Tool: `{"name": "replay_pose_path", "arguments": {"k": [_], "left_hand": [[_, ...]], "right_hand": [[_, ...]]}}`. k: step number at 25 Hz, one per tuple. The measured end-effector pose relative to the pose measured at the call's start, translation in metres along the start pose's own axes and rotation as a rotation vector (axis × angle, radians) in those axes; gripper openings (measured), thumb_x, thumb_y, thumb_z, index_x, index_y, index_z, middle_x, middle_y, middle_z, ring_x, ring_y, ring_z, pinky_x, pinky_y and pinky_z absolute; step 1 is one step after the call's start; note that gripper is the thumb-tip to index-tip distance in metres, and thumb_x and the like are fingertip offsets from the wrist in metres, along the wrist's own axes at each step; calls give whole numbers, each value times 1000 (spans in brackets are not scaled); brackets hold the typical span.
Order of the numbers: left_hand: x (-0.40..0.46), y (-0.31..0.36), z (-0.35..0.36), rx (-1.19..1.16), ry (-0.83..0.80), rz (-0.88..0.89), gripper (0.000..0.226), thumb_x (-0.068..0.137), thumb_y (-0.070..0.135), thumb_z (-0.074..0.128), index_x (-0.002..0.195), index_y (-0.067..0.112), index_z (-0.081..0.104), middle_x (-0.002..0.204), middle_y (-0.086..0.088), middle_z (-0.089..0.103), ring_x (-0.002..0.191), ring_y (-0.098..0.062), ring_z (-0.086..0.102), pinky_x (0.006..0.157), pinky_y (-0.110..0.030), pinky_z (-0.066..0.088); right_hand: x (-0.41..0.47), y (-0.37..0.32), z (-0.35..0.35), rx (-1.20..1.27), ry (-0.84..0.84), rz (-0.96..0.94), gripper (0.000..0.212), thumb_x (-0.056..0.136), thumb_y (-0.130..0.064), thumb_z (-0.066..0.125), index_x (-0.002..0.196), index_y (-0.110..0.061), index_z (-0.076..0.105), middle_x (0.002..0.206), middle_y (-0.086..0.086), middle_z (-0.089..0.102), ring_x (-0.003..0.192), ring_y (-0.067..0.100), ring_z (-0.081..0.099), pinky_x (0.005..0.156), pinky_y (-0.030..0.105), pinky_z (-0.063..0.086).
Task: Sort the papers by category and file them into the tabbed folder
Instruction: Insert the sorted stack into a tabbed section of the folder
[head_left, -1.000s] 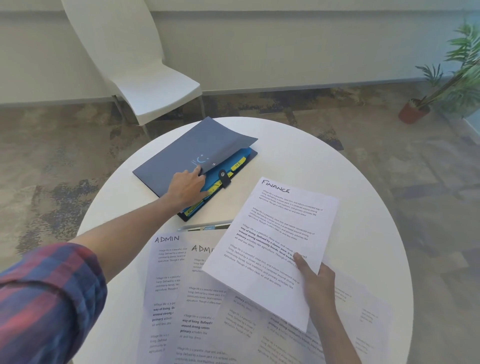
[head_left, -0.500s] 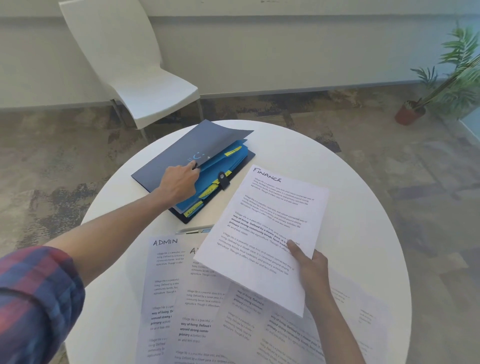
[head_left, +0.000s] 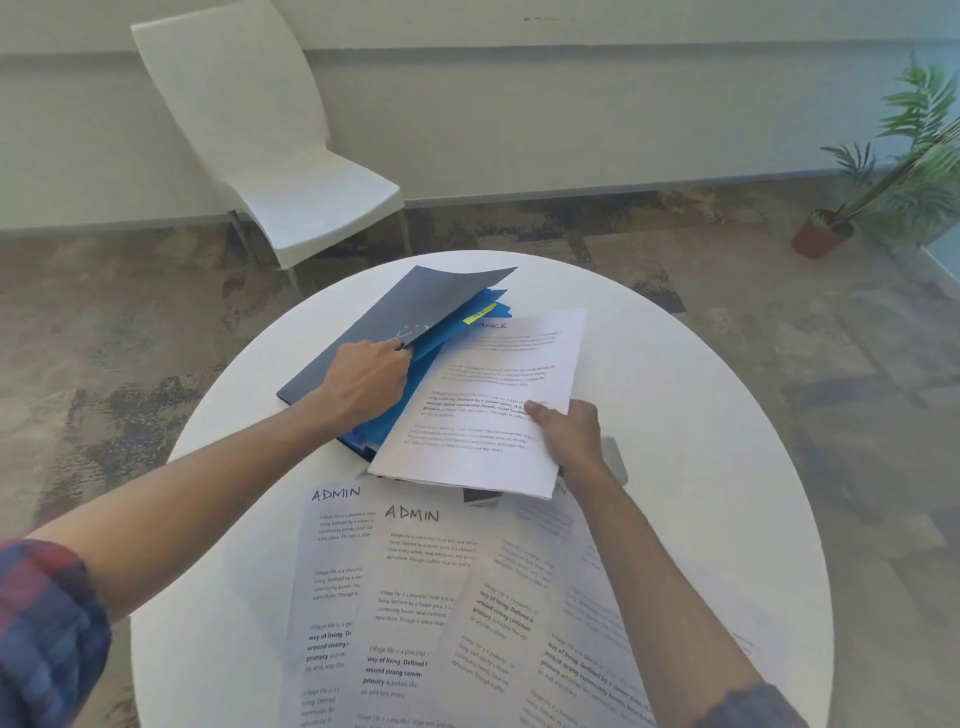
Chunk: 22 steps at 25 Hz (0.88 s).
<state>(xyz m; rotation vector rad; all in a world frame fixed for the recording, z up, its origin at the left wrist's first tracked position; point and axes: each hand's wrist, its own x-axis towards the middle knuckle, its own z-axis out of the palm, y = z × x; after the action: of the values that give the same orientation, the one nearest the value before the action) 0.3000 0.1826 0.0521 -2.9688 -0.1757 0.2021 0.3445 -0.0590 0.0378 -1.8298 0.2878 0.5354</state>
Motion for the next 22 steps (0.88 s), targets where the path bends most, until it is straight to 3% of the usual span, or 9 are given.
{"name": "replay_pose_path", "arguments": {"k": [2,7,10,13,16,22], "left_hand": [[-2,6,-8,18,-14,20,33,100,17,36,120,11,61,111,0,65,70,-17,55,45,-25,25],[-9,21,-17,37,-44,36,27,95,8,39,96,9,66,94,-1,63,55,-16,40,52,-30,34],[-13,25,-15,30,-60,47,25,94,8,39,92,8,64,95,-2,62,47,-13,29,52,-30,33],[-15,25,-17,35,-49,65,27,97,11,38,99,9,65,96,-2,61,55,-17,39,50,-30,30],[-16,25,-15,36,-38,62,28,95,9,38,95,7,66,87,-1,58,58,-19,44,49,-29,31],[-15,22,-17,24,-43,82,29,97,12,38,96,9,66,94,-3,62,62,-20,46,54,-31,37]], "right_hand": [[7,-9,10,-60,16,-27,25,90,-15,67,112,-4,69,104,7,70,91,26,64,78,29,49],[15,-22,36,-203,42,-111,23,91,-16,64,108,-2,69,111,12,72,89,28,61,75,28,46],[14,-23,42,-248,51,-93,24,93,-16,62,112,-3,67,116,11,71,84,24,56,71,25,41],[14,-19,38,-270,70,-99,20,93,-16,61,108,-4,68,113,10,71,84,25,56,71,26,41],[7,-10,39,-337,97,-100,12,94,-19,60,91,-8,60,94,7,66,81,27,54,70,30,41],[1,-6,39,-320,180,-135,16,95,-21,57,93,-7,62,87,2,61,80,27,56,70,31,43]]}}
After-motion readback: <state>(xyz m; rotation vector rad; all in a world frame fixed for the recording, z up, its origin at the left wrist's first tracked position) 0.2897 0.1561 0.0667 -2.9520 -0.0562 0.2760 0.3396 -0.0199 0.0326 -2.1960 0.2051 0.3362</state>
